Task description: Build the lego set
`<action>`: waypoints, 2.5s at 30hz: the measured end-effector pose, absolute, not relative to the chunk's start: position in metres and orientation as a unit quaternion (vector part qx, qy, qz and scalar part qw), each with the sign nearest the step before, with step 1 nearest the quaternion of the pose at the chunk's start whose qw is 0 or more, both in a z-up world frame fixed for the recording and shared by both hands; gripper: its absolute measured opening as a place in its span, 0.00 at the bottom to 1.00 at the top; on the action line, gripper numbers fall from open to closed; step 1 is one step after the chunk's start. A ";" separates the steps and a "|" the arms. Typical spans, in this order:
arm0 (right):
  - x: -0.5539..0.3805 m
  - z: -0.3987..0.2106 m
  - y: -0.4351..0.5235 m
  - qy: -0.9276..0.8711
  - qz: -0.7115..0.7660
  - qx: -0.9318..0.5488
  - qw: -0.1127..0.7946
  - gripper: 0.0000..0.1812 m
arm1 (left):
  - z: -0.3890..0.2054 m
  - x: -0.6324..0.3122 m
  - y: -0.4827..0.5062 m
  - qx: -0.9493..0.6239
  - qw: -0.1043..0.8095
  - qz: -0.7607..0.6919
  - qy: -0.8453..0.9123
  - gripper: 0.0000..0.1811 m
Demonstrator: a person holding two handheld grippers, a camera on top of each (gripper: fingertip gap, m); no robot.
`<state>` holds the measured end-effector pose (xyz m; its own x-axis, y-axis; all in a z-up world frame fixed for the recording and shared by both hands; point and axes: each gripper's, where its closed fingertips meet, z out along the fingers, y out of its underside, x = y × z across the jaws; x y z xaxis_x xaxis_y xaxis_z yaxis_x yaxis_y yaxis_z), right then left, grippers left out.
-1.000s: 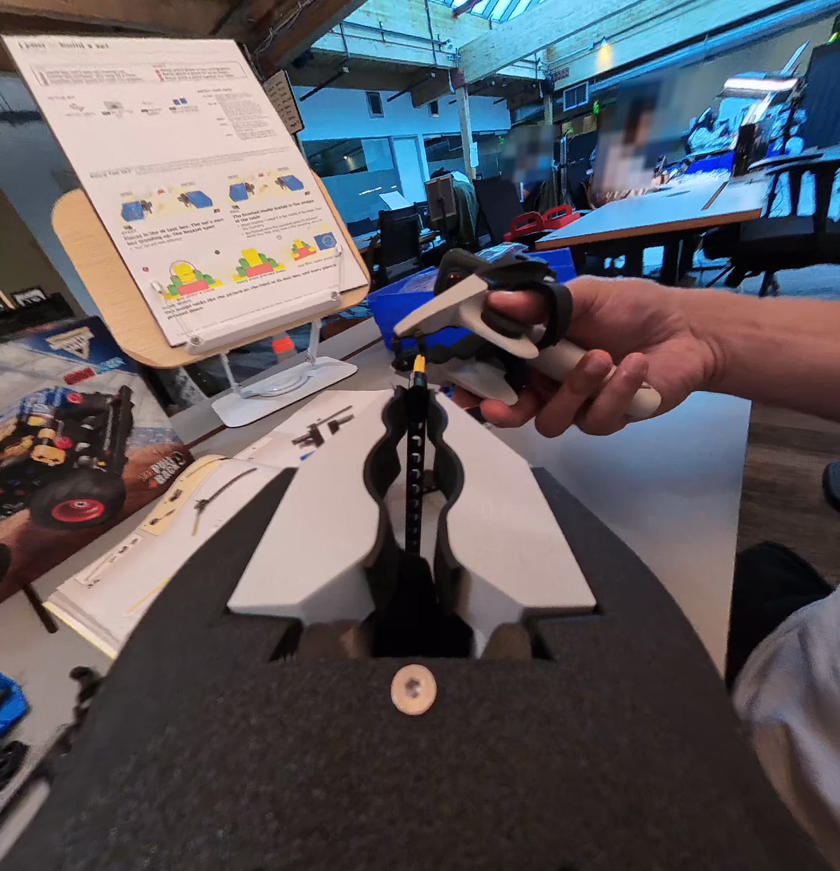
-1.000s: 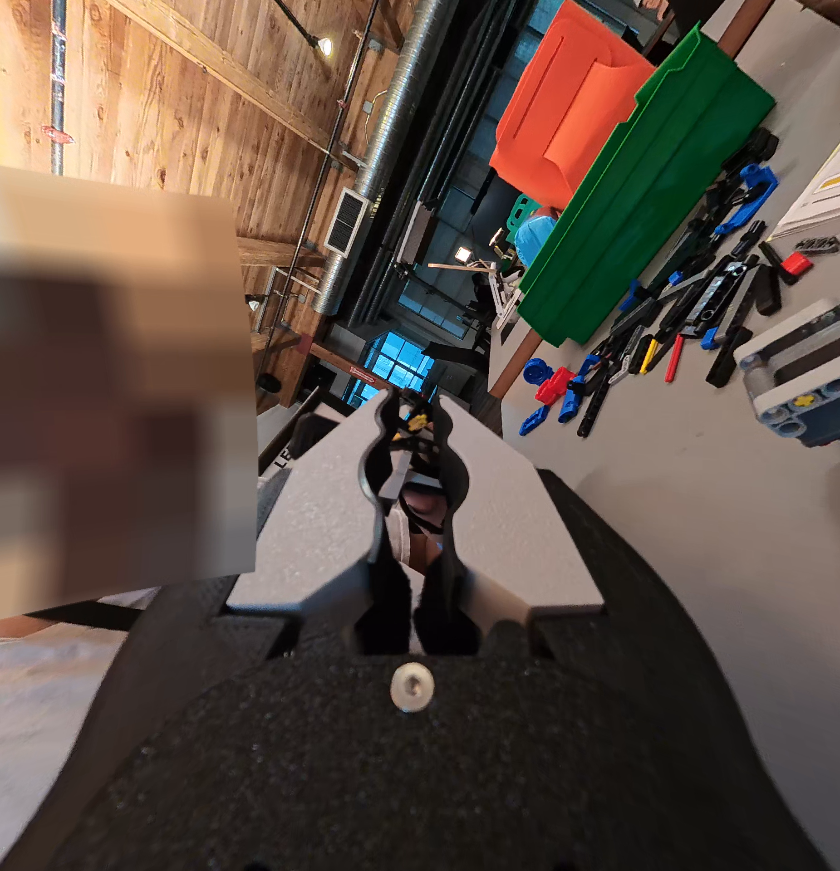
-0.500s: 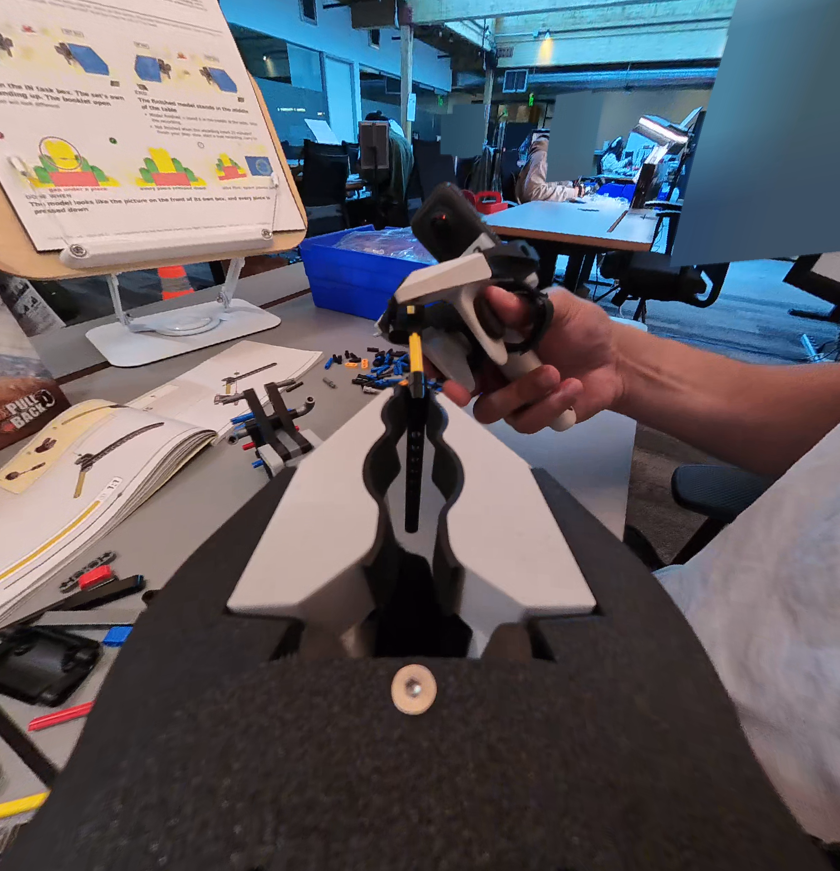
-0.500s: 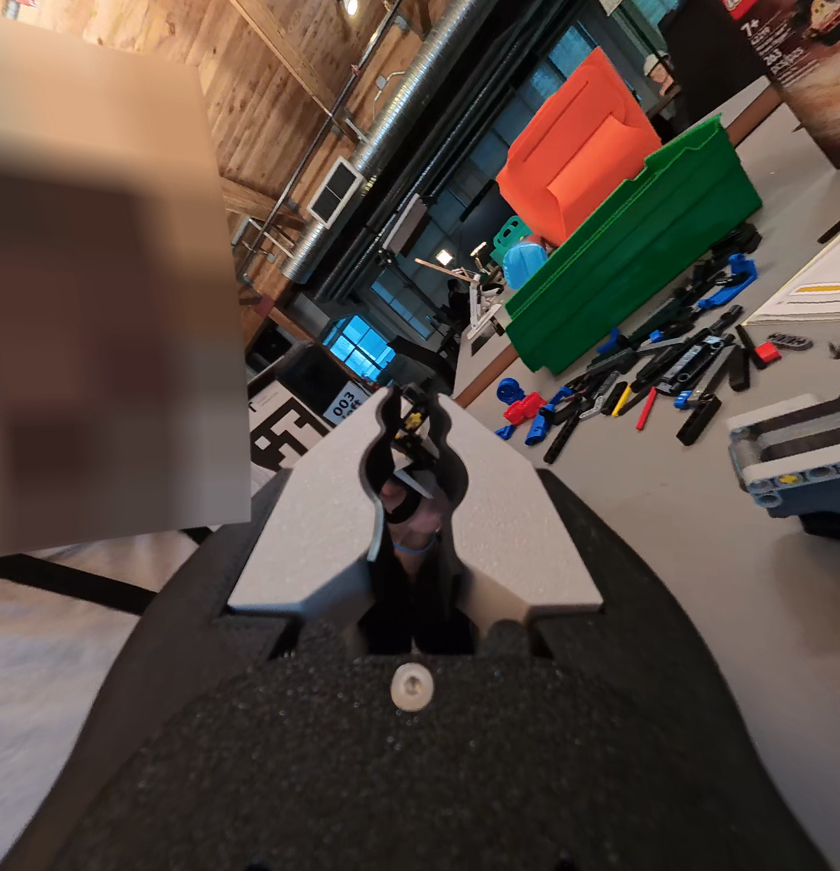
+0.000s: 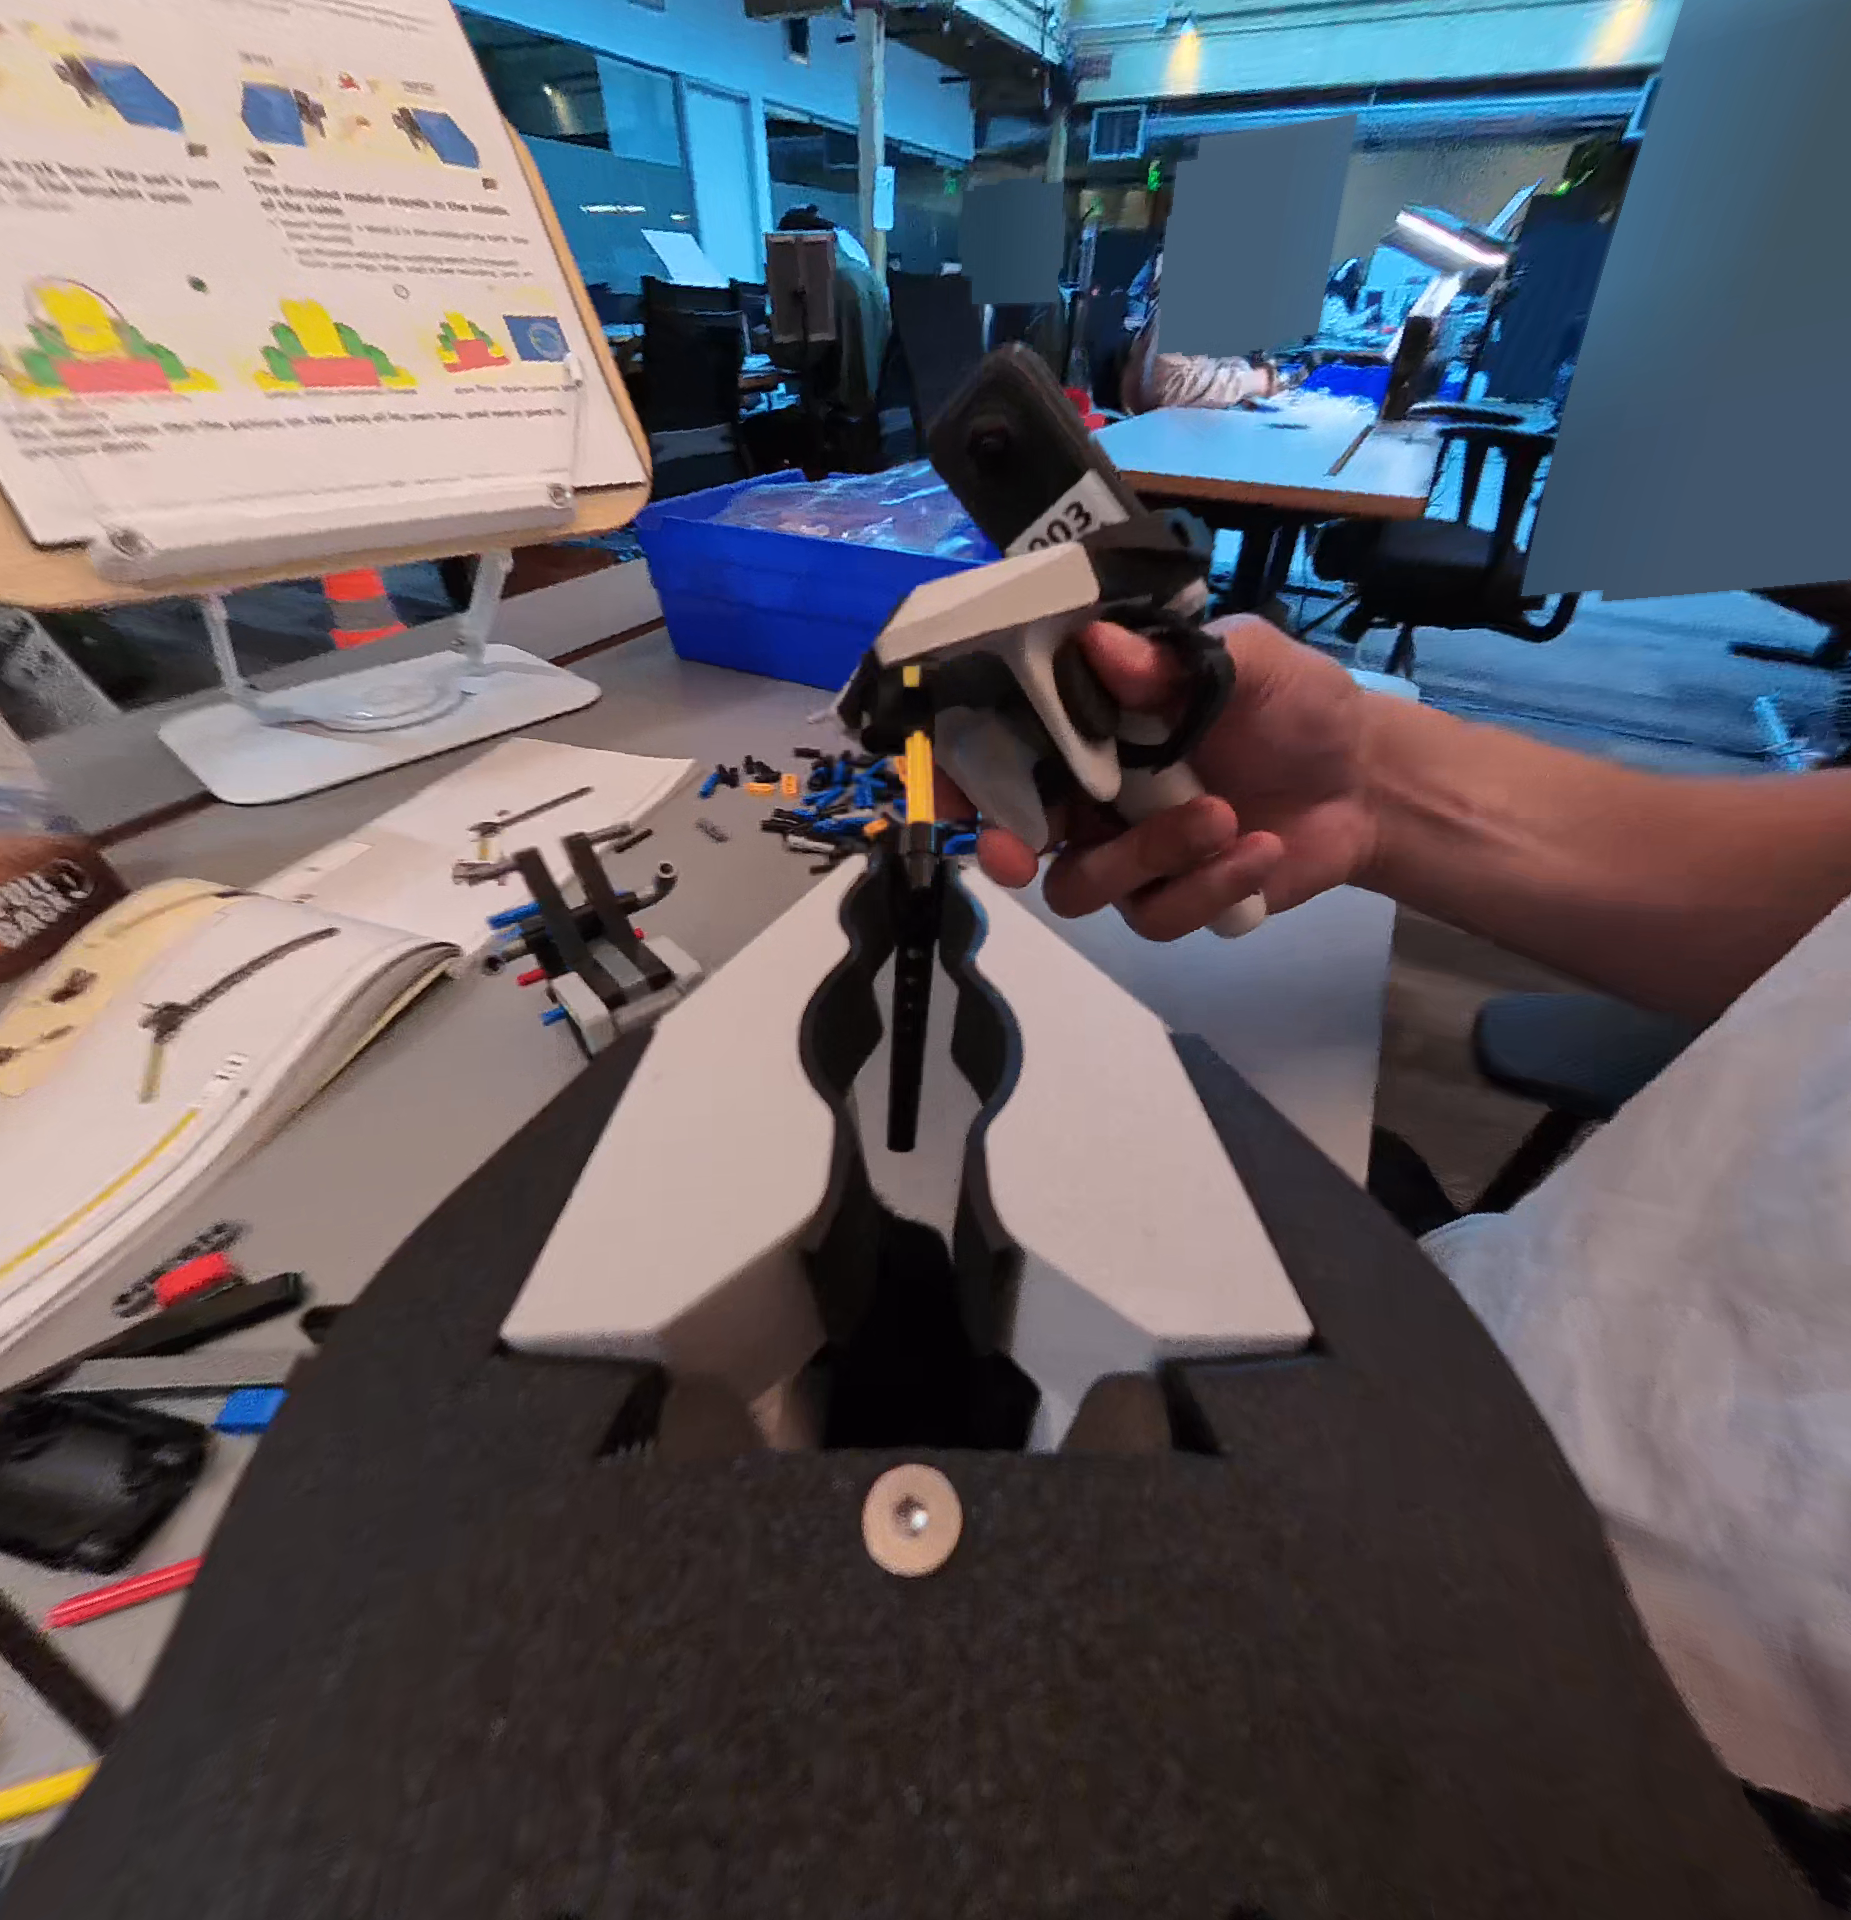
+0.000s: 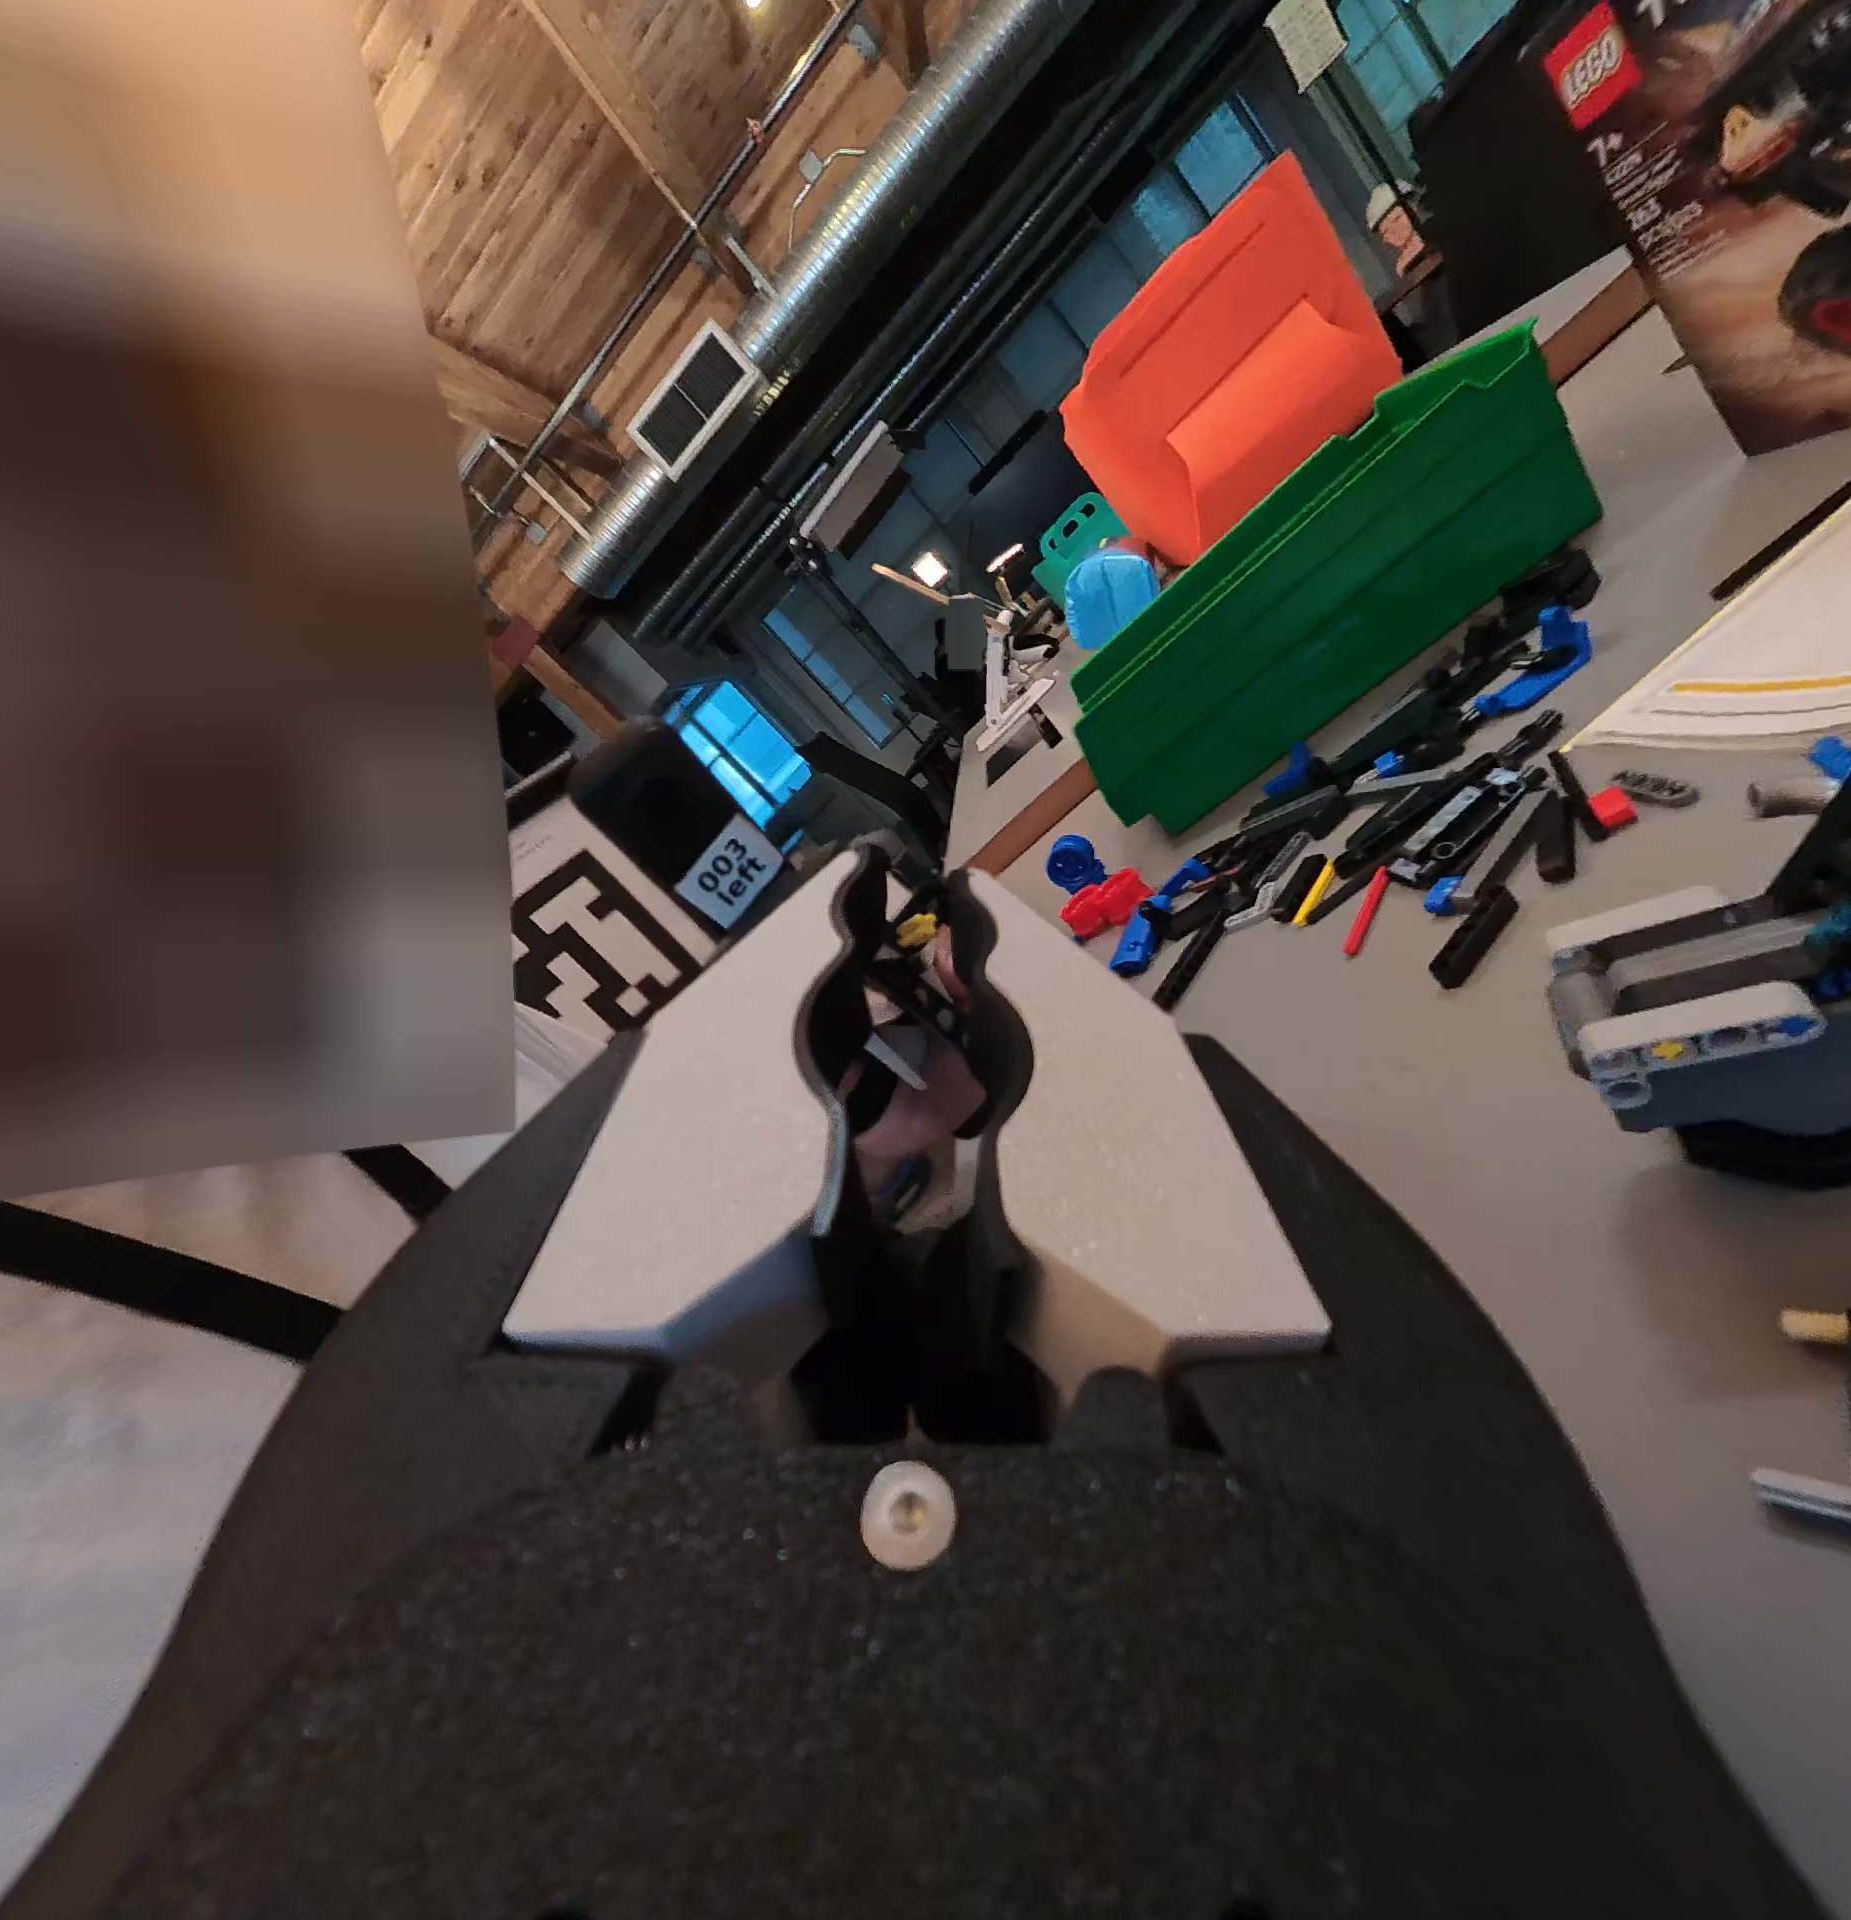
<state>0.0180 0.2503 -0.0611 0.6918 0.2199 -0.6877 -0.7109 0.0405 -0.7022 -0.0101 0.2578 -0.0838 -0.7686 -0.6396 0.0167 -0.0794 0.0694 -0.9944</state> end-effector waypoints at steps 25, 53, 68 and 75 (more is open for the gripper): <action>0.042 -0.067 0.254 0.209 0.132 -0.712 0.657 0.27 | -0.098 0.006 0.267 -0.271 0.293 -0.581 0.710 0.03; 0.031 -0.098 0.266 0.215 -0.141 -0.830 0.495 0.48 | -0.107 0.016 0.277 -0.230 0.509 -0.384 0.735 0.03; 0.027 -0.104 0.265 0.195 -0.133 -0.845 0.480 0.44 | -0.110 0.013 0.270 -0.212 0.515 -0.371 0.743 0.03; 0.028 -0.107 0.264 0.191 -0.144 -0.852 0.466 0.43 | -0.113 0.014 0.270 -0.209 0.522 -0.353 0.748 0.04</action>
<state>0.0284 0.2643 -0.1072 0.8855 -0.4597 0.0678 -0.1907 -0.4927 -0.8491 0.0144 0.2700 -0.1134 -0.3684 -0.6806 -0.6332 0.0559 0.6637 -0.7459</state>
